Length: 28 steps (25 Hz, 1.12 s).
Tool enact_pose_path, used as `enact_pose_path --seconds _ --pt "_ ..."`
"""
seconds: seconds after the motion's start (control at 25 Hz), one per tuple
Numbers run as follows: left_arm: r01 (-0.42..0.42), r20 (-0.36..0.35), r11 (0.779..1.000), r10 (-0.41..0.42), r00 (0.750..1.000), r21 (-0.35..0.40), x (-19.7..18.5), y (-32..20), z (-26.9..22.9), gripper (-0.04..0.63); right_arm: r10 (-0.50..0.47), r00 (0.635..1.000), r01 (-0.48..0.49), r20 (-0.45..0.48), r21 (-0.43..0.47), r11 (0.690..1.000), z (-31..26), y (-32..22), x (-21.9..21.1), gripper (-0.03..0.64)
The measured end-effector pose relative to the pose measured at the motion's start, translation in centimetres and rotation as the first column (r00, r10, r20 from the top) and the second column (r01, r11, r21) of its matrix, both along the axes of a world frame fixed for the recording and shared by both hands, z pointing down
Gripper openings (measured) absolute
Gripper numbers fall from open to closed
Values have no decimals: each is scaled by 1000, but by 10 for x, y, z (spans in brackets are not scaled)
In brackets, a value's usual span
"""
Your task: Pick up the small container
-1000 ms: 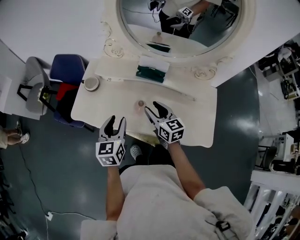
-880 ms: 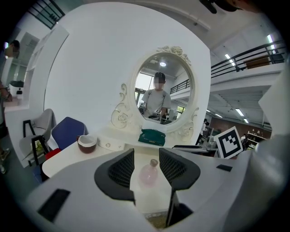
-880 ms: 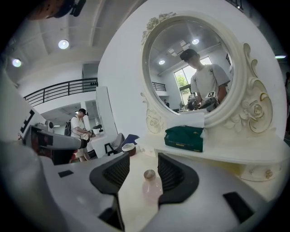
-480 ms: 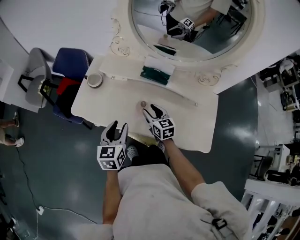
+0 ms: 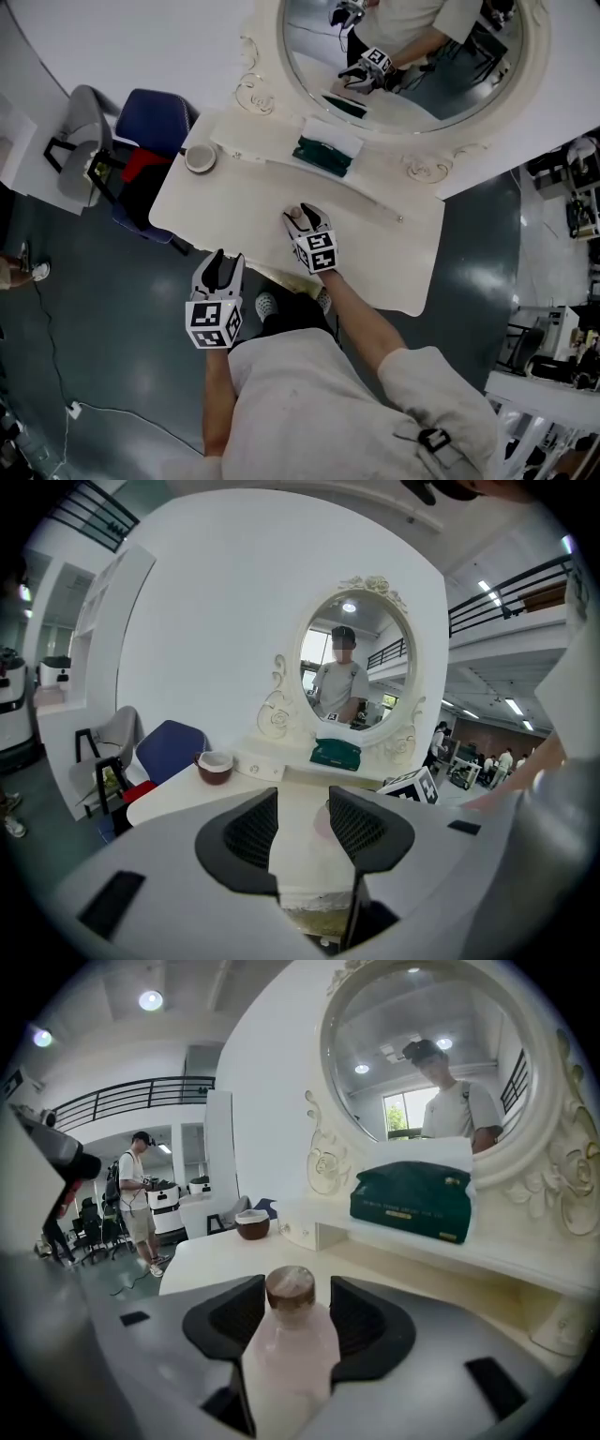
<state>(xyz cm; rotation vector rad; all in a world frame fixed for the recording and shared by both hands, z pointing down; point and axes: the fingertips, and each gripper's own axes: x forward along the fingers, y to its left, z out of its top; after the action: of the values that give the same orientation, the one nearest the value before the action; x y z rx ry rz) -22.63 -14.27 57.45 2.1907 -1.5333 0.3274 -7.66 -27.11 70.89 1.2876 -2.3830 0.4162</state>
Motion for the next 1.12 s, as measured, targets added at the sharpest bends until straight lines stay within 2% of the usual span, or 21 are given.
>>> enact_pose_path --seconds 0.28,0.4,0.6,1.12 --pt "28 18 1000 -28 999 -7 -15 6 2 189 -20 999 21 -27 36 999 12 -7 -9 204" --pt "44 16 999 -44 999 -14 -23 8 5 187 -6 999 8 -33 57 998 7 -7 -11 141" --pt "54 10 998 -54 998 -9 -25 4 5 183 21 999 -19 -24 62 998 6 -8 -11 133" --pt "40 -3 999 -40 999 -19 -15 5 8 179 17 1000 -18 5 26 999 -2 5 -5 130"
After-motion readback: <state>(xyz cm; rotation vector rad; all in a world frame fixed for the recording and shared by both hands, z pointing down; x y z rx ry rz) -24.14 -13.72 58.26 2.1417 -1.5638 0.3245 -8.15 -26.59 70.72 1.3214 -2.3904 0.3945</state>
